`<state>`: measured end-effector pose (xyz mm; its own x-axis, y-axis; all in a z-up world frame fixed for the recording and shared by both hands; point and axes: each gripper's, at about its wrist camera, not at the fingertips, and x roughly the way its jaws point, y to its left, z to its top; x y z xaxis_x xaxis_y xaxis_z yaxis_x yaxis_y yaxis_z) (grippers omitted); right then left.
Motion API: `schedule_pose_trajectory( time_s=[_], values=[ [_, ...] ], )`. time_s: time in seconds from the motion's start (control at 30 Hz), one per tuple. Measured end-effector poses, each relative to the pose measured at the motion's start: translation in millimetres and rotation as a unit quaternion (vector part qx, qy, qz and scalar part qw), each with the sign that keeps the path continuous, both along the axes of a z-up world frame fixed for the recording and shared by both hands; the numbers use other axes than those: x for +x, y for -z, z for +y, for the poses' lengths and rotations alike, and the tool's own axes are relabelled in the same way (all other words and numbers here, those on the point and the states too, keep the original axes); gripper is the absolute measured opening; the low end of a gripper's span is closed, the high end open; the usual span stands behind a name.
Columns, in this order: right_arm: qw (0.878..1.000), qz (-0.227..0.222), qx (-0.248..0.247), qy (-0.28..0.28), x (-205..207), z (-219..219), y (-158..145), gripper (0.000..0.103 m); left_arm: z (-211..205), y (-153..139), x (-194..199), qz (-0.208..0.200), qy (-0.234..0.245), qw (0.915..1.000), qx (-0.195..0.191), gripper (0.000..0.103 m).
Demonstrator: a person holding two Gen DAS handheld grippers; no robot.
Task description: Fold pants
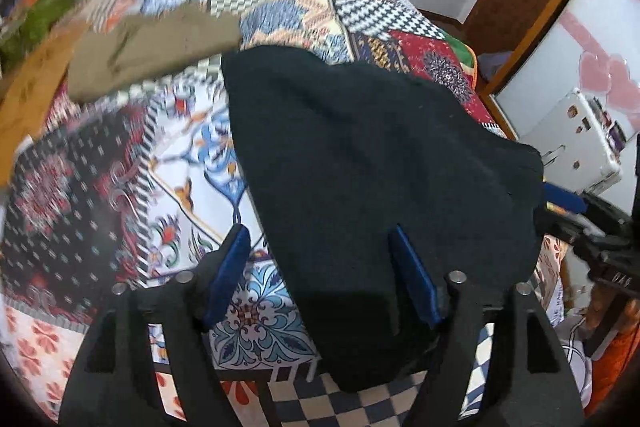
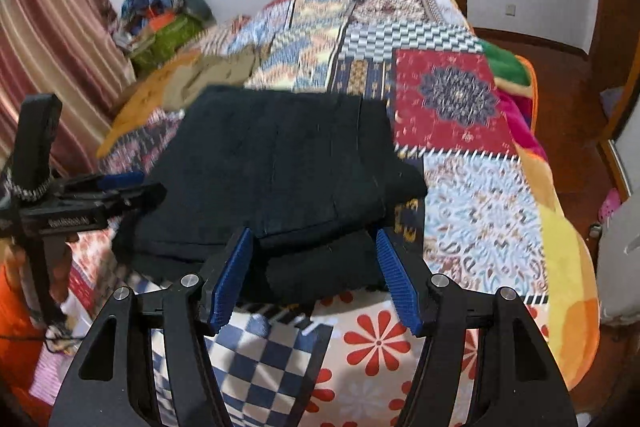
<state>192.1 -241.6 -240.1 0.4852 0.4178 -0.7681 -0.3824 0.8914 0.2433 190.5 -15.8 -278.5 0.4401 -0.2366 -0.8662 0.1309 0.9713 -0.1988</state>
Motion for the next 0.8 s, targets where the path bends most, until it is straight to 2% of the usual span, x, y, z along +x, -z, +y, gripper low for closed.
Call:
schedule_pose_trajectory(
  time_s=[0.1, 0.23, 0.3, 0.33, 0.4, 0.47, 0.63, 0.8],
  values=[
    [1.000, 0.014, -0.005, -0.001, -2, 0, 11, 0.062, 3, 13, 1, -0.001, -0.007, 0.9999, -0.007, 0.084],
    [1.000, 0.023, 0.002, 0.000, 2, -7, 22, 0.072, 7, 20, 2, 0.005, -0.015, 0.9993, -0.033, 0.083],
    [1.000, 0.023, 0.005, -0.005, 4, -9, 26, 0.072, 5, 18, 1, 0.002, -0.004, 0.9994, -0.033, 0.077],
    [1.000, 0.014, -0.005, -0.007, 5, -7, 26, 0.072, 3, 16, -1, 0.001, 0.001, 0.9994, -0.034, 0.070],
    [0.999, -0.007, -0.032, -0.013, 6, -3, 24, 0.072, -5, 13, -3, 0.000, 0.017, 0.9993, -0.032, 0.065],
    [0.998, -0.023, -0.054, -0.017, 12, 0, 23, 0.072, -11, 8, -4, -0.004, 0.021, 0.9995, -0.023, 0.064],
    [0.998, -0.022, -0.064, -0.006, 41, -9, 29, 0.072, -25, 4, -4, -0.004, 0.029, 0.9993, -0.024, 0.063],
    [0.995, -0.031, -0.093, 0.001, 77, -11, 35, 0.071, -44, 6, 3, -0.010, 0.040, 0.9988, -0.026, 0.063]
  ],
)
